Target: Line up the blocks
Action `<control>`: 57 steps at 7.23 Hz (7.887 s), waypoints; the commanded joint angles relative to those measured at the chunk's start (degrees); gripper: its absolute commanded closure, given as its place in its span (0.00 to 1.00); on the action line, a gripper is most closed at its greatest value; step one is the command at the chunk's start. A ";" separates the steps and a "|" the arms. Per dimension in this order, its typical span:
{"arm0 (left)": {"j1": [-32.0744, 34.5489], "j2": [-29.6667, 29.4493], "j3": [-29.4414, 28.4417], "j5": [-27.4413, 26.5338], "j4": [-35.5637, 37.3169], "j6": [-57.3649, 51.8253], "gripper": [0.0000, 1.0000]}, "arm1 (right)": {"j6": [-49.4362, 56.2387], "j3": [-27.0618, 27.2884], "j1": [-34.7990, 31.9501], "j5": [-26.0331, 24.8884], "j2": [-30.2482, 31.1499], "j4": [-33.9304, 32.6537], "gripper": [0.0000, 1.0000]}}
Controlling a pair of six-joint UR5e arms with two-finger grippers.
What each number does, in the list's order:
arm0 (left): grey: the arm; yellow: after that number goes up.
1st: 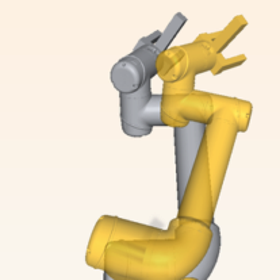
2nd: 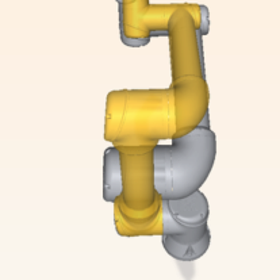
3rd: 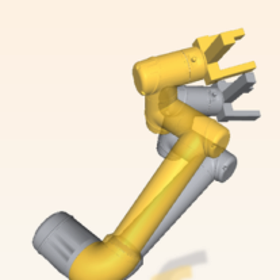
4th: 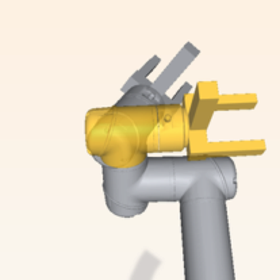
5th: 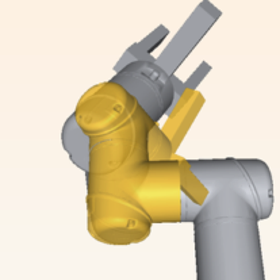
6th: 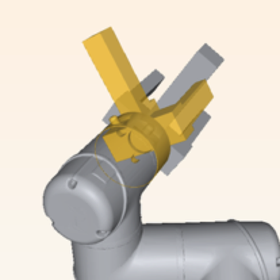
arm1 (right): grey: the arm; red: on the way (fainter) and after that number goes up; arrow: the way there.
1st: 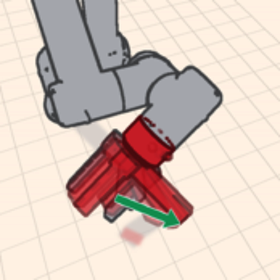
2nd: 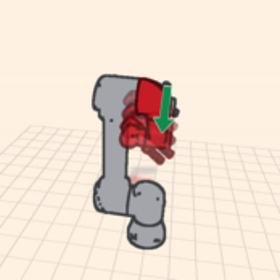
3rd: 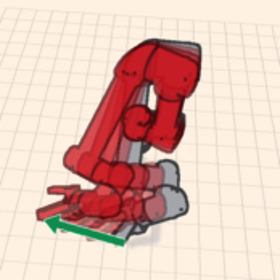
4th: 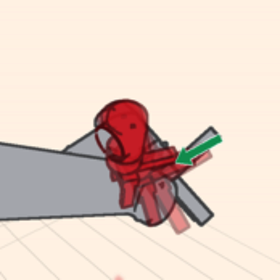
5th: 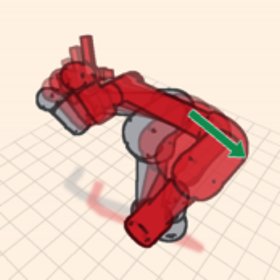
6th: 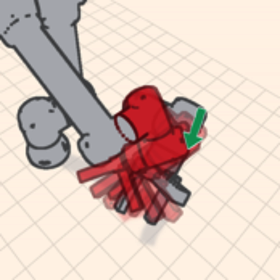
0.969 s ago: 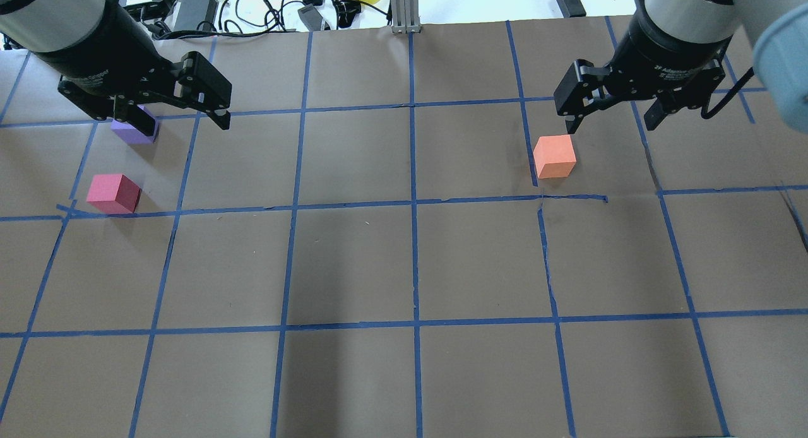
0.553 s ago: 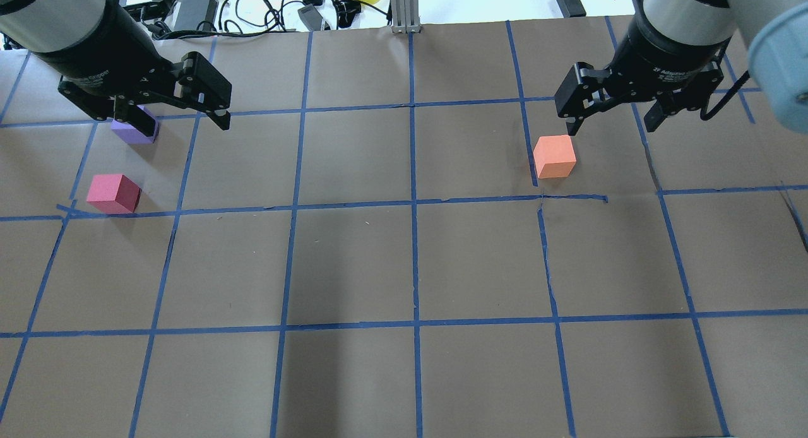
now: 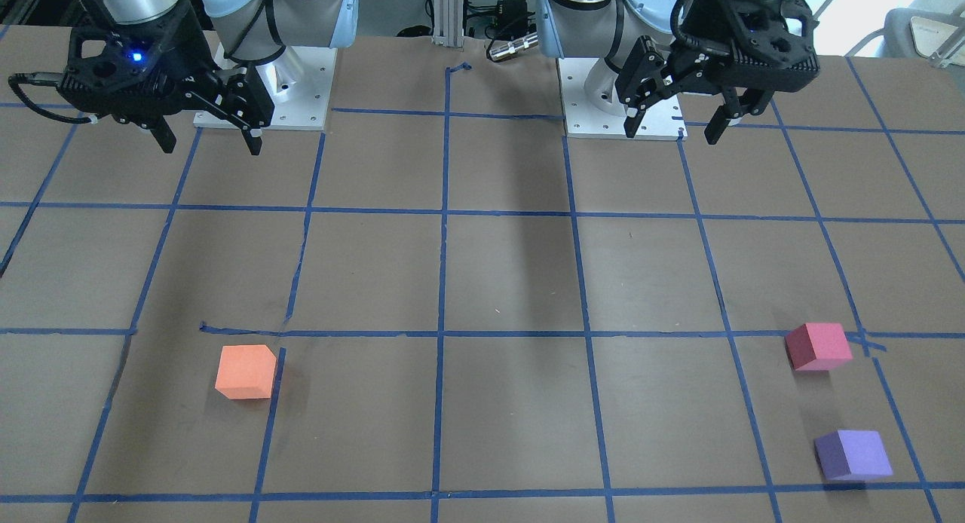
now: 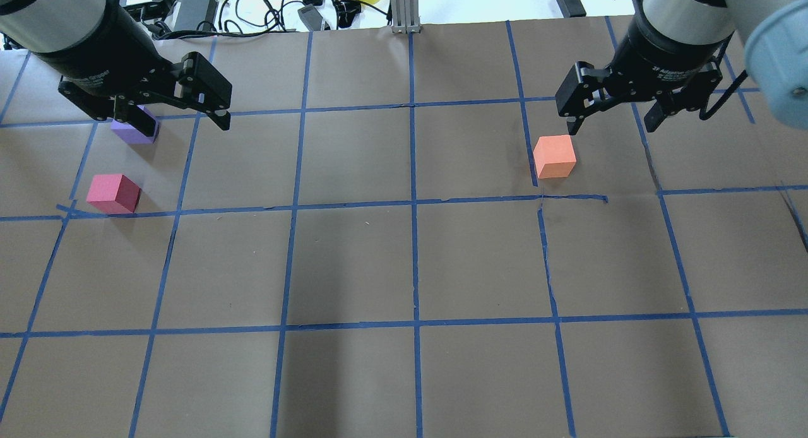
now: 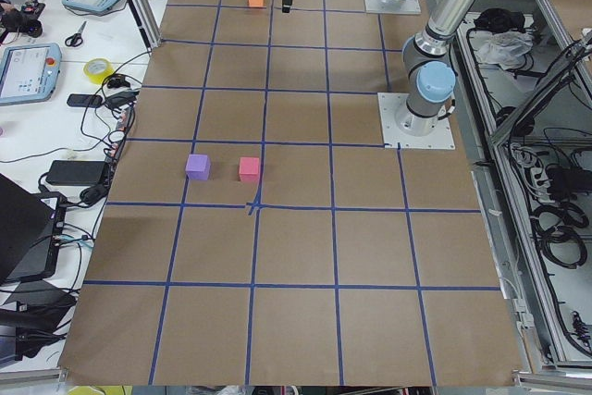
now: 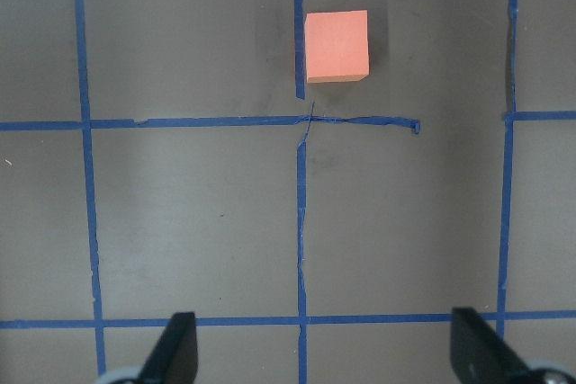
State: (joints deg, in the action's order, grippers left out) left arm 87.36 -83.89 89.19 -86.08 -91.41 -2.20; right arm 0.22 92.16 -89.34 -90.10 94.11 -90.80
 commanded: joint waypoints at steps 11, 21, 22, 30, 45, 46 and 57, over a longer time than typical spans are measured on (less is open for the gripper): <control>-0.09 0.04 0.01 0.04 -0.09 -0.09 0.00 | 0.04 1.36 2.15 -0.61 -32.22 -29.97 0.00; 0.00 0.22 0.01 0.04 -0.26 -0.09 0.00 | 0.84 0.31 2.76 -0.61 -35.58 -31.99 1.00; 0.00 0.22 0.01 0.04 -0.26 -0.09 0.00 | -0.30 -0.13 1.55 0.52 -34.01 -31.99 1.00; 0.00 0.22 0.01 0.04 -0.26 -0.09 0.00 | -12.13 -15.85 -19.80 2.47 -44.07 -30.32 1.00; 0.00 0.13 0.01 0.04 -0.35 -0.18 0.00 | -23.16 -16.57 -18.34 2.20 -30.52 -12.44 0.00; -0.17 0.21 0.01 -0.05 -0.53 -0.26 0.00 | -23.07 -16.22 -17.29 2.03 -26.30 -7.34 0.00; -0.18 0.22 0.01 -0.05 -0.53 -0.70 0.00 | -5.67 -1.81 -0.66 -2.02 -7.11 -2.72 0.00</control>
State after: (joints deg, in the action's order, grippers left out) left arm 87.15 -83.67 89.21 -86.13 -91.95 -2.88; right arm -5.04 90.27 -89.85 -92.01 85.93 -94.00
